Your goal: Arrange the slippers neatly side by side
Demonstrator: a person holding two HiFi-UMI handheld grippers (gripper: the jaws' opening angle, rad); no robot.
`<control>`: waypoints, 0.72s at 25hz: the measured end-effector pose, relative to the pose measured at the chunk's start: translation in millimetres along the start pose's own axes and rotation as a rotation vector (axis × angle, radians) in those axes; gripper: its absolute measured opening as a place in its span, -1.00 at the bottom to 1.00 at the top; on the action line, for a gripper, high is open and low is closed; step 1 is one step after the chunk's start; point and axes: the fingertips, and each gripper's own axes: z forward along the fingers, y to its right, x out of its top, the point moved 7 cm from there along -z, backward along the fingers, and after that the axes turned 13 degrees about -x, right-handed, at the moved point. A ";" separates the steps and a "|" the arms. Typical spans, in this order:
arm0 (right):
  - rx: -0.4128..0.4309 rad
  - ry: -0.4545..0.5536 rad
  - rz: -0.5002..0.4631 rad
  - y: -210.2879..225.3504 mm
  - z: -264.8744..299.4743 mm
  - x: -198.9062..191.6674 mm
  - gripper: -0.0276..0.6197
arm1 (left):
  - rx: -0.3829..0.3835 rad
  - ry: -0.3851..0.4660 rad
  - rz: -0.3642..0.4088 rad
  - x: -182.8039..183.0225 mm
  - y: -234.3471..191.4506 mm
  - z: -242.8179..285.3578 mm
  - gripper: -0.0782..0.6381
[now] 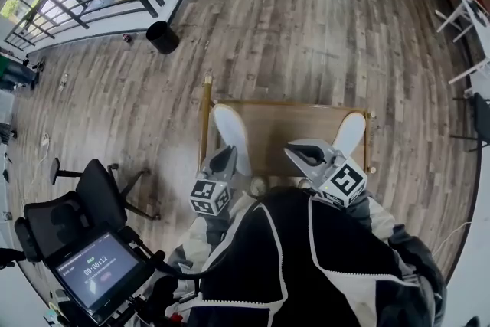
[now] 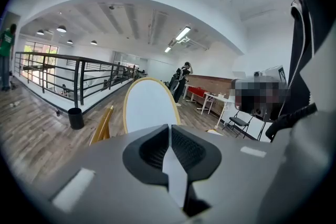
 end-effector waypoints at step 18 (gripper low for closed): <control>-0.141 -0.063 0.028 28.0 -7.7 -13.4 -0.90 | 0.096 -0.258 -0.123 -72.9 -95.8 82.6 -0.70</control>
